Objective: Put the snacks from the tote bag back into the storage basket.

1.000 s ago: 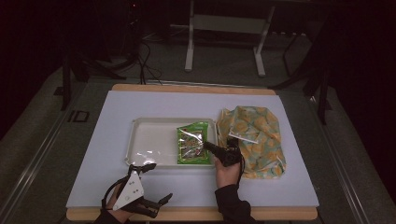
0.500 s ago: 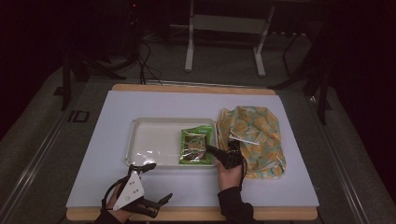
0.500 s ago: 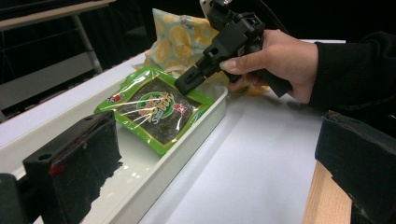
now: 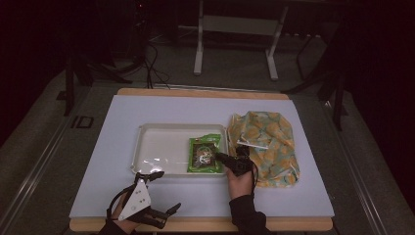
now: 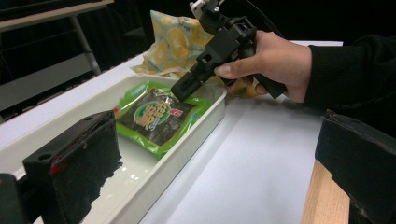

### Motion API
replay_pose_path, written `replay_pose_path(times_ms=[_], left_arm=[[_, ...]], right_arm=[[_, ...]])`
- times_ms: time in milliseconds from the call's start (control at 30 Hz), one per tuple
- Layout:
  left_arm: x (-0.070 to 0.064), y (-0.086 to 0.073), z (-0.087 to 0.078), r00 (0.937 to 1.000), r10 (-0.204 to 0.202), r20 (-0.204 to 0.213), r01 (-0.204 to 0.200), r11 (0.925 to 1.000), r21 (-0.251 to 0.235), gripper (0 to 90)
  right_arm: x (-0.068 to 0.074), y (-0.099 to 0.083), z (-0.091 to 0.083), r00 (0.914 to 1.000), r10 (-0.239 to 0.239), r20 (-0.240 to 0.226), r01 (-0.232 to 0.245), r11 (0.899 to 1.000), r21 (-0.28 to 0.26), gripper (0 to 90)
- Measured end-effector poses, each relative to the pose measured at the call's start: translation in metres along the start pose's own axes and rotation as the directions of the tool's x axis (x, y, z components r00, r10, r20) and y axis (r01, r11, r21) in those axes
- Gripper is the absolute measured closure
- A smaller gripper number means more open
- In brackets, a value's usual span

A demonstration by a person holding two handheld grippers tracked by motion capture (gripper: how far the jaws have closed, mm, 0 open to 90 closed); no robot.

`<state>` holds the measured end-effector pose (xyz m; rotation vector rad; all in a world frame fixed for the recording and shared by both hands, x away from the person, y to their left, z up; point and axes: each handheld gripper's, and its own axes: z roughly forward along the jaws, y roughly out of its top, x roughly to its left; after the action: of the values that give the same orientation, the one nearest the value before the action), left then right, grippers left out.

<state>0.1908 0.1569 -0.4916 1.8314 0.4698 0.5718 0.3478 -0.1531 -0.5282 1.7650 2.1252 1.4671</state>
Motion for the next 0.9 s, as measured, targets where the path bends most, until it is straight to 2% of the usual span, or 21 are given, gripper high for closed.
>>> replay_pose_path(times_ms=[333,467,600,633,700,767,900], left_arm=[[0.0,0.0,0.0,1.0,0.002,0.003,-0.002,1.0,0.003,0.4],[0.0,0.0,0.001,1.0,0.002,0.003,-0.002,1.0,0.004,0.4],[0.0,0.0,0.001,0.9999,0.009,0.005,-0.009,0.9999,0.007,0.4],[0.0,0.0,0.001,1.0,0.008,0.004,-0.008,0.9999,0.007,0.4],[0.0,0.0,0.001,1.0,0.009,0.003,-0.009,0.9999,0.007,0.4],[0.0,0.0,0.001,1.0,0.009,0.001,-0.009,0.9999,0.007,0.4],[0.0,0.0,0.001,1.0,0.006,0.0,-0.006,1.0,0.006,0.4]], right_arm=[[0.005,0.009,-0.005,0.9986,-0.051,0.013,0.051,0.999,-0.007,69.8],[0.013,0.016,-0.011,0.9946,-0.102,0.013,0.103,0.995,-0.006,62.1],[0.021,0.023,-0.016,0.9863,-0.165,0.001,0.165,0.986,-0.007,51.3],[0.022,0.025,-0.016,0.9851,-0.172,0.015,0.171,0.985,0.016,49.7],[0.024,0.029,-0.019,0.9813,-0.193,-0.001,0.193,0.981,0.031,45.9],[0.025,0.033,-0.022,0.9716,-0.236,0.013,0.236,0.972,0.022,41.0],[0.028,0.041,-0.027,0.9671,-0.254,0.004,0.254,0.967,0.032,31.3]])
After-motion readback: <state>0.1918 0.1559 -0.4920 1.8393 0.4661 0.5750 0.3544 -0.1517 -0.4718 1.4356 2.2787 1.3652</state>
